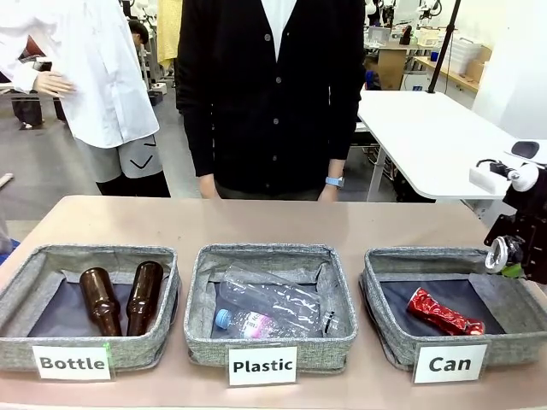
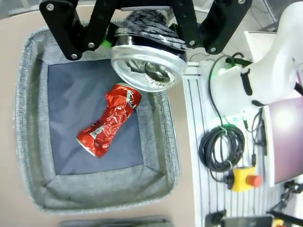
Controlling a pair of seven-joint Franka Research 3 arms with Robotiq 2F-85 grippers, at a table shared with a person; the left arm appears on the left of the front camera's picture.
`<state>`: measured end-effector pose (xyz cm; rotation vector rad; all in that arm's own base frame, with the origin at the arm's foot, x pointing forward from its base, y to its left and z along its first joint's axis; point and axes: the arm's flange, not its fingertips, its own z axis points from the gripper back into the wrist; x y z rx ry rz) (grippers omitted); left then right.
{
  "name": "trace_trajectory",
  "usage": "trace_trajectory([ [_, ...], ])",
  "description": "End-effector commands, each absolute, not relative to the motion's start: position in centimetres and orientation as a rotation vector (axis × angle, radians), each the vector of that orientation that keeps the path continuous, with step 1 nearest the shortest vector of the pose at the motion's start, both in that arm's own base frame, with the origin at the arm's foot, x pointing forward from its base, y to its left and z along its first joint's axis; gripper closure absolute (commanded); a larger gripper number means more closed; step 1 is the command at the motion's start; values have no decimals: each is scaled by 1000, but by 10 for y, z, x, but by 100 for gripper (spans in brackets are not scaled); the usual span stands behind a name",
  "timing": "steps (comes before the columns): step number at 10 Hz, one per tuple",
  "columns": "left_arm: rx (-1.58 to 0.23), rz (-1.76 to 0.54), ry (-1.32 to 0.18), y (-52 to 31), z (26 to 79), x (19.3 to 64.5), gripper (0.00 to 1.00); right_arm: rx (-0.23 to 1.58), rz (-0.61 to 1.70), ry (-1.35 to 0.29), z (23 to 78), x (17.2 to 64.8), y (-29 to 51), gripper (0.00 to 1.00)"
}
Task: Sort the can waste into the basket.
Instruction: Pick up the can waste from the table and place it in the right Fabric basket.
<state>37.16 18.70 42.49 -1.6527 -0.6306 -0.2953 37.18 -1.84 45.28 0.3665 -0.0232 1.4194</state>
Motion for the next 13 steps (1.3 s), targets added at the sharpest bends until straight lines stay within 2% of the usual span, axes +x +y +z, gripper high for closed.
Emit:
trace_trajectory([
  [1,-1647,-293,-612,186,427,369,0,367,1433,-72,457,381,-22,44],
  [2,-1647,-293,-612,186,427,369,0,356,1417,-74,456,383,-19,29],
  [3,-1647,-293,-612,186,427,369,0,361,1398,-81,455,386,-19,0],
  [5,-1647,-293,-612,186,427,369,0,349,1363,-95,454,388,-21,0],
  [6,-1647,-293,-612,186,427,369,0,349,1324,-107,454,391,-21,11],
  [7,-1647,-293,-612,186,427,369,0,364,1293,-106,455,395,-21,2],
  [9,-1647,-293,-612,186,427,369,0,470,1144,-121,458,406,-26,0],
  [10,-1647,-293,-612,186,427,369,0,578,1003,-137,462,410,-31,0],
  [11,-1647,-293,-612,186,427,369,0,755,723,-159,473,413,-37,0],
  [12,-1647,-293,-612,186,427,369,0,1016,277,-167,488,420,-50,0],
  [13,-1647,-293,-612,186,427,369,0,1253,10,-268,497,424,-70,0],
])
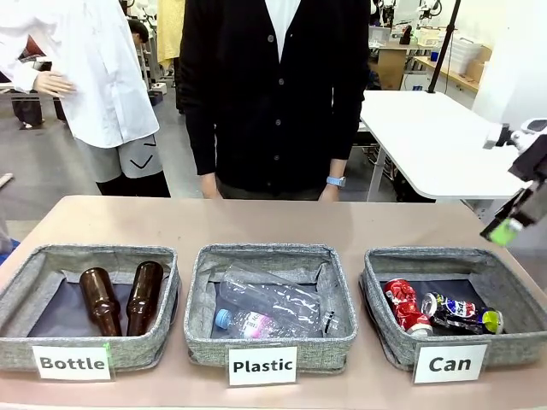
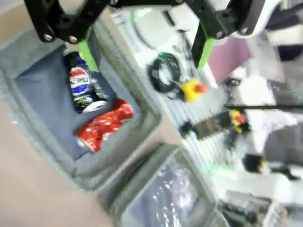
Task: Sort the can waste into the basket.
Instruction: Pick up the can waste from the table and place it in the right Fabric basket.
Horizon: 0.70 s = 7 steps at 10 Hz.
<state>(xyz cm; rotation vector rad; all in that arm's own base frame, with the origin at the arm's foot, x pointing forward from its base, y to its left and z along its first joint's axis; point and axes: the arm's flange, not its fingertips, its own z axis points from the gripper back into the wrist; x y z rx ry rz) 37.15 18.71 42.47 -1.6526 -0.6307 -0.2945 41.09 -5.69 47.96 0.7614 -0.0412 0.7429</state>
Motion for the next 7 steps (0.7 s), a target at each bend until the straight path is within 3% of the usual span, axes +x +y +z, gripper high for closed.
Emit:
trace_trajectory([
  [1,-1647,-293,-612,186,427,369,0,1408,-146,-298,495,429,-82,0],
  [4,-1647,-293,-612,186,427,369,0,1571,-434,-334,477,444,-103,0],
  [5,-1647,-293,-612,186,427,369,0,1082,349,-13,482,428,-101,0],
  [7,-1647,-293,-612,186,427,369,0,1082,349,-13,482,428,-101,0],
])
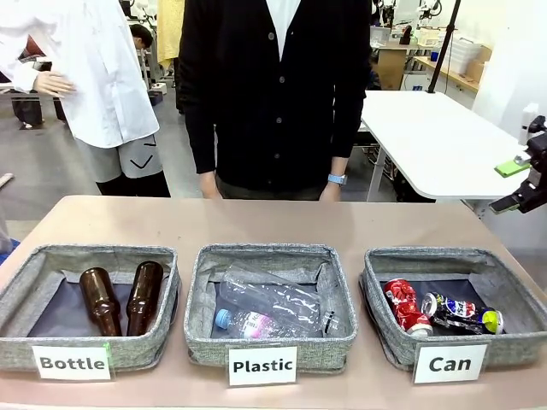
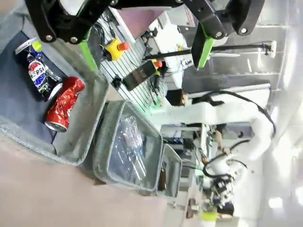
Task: Sort the can waste into the basket.
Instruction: Pick up the can waste from the table and place it in the right Fabric basket.
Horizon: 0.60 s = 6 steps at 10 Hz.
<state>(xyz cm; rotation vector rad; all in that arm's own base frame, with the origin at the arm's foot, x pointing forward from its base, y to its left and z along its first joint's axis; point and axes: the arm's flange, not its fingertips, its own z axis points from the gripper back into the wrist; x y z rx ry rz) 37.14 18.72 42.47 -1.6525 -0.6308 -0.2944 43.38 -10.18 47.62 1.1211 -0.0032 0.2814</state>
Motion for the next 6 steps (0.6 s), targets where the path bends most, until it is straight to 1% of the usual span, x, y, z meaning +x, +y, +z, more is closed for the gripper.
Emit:
trace_trajectory([
  [1,-1647,-293,-612,186,427,369,0,1082,349,-13,482,428,-101,0],
  [6,-1647,-293,-612,186,427,369,0,1082,349,-13,482,428,-101,0],
])
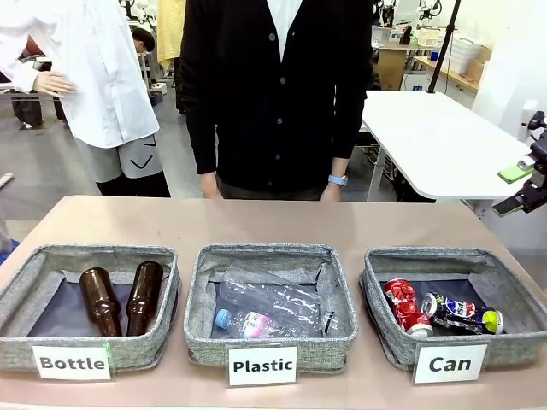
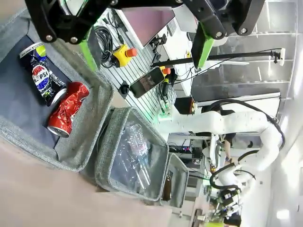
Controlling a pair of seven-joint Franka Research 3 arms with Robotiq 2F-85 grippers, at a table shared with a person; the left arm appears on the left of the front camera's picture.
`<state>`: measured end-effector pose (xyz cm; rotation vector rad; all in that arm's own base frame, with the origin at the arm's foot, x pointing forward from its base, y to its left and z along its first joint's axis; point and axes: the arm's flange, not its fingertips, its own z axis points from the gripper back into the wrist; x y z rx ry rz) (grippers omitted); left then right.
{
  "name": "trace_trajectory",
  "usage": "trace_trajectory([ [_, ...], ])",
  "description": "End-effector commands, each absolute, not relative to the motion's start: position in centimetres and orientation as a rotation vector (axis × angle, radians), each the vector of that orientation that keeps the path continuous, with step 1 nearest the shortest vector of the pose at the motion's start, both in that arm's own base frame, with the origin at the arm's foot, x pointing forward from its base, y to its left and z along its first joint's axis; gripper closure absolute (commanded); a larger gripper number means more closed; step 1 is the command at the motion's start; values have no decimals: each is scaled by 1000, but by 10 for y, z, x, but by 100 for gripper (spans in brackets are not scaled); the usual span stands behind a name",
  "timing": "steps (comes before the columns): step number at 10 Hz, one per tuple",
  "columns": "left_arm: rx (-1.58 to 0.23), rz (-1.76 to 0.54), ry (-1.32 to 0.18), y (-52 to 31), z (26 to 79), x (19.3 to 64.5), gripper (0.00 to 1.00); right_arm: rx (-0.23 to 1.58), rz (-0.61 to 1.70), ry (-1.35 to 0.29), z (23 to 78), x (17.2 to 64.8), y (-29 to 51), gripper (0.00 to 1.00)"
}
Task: Sort the can waste into the basket.
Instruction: Pick up the can waste from the table and place it in the right Fabric basket.
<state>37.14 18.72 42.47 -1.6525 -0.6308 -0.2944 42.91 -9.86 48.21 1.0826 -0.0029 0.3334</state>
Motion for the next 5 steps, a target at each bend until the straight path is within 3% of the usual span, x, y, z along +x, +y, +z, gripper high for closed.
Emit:
trace_trajectory([
  [1,-1647,-293,-612,186,427,369,0,1082,349,-13,482,428,-101,0],
  [5,-1647,-293,-612,186,427,369,0,1082,349,-13,482,428,-101,0],
])
